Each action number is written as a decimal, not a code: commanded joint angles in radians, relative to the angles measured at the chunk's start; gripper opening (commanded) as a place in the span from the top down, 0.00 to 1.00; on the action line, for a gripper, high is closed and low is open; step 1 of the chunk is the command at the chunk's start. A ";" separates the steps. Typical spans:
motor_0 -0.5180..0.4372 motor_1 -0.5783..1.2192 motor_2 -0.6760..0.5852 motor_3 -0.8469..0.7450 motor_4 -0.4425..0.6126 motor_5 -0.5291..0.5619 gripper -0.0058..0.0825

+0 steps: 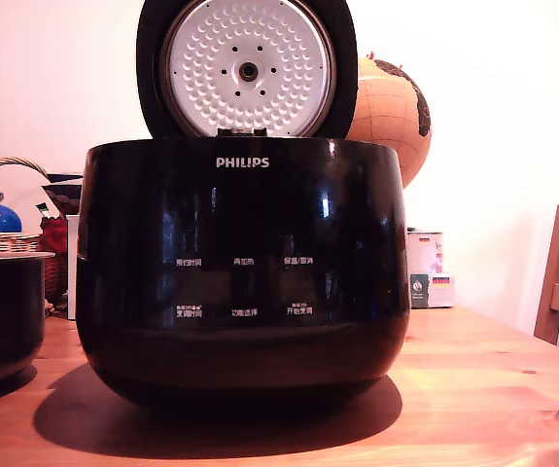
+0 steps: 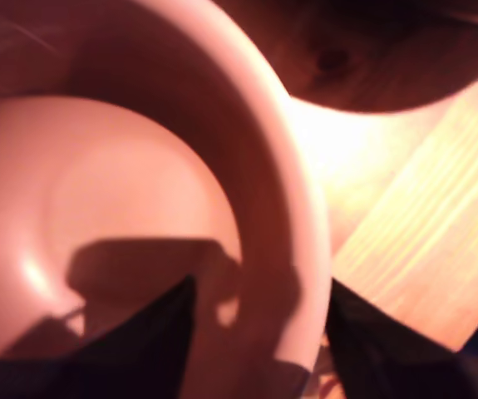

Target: Pick up the metallic pot next to the rice cooker

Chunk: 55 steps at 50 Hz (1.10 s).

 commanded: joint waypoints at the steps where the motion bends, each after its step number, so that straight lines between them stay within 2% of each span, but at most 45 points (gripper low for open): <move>1: -0.014 0.014 -0.012 0.002 0.000 0.004 0.61; 10: -0.037 0.014 -0.012 -0.022 0.000 0.005 0.96; 16: -0.050 0.013 -0.010 -0.039 -0.010 0.005 0.96; 24: -0.084 0.007 0.026 -0.088 -0.080 0.004 0.96; 34: -0.129 0.006 0.145 -0.233 -0.149 -0.011 0.96; 48: -0.202 0.006 0.323 -0.445 -0.253 -0.094 0.96; 55: -0.240 -0.015 0.385 -0.451 -0.265 -0.140 0.96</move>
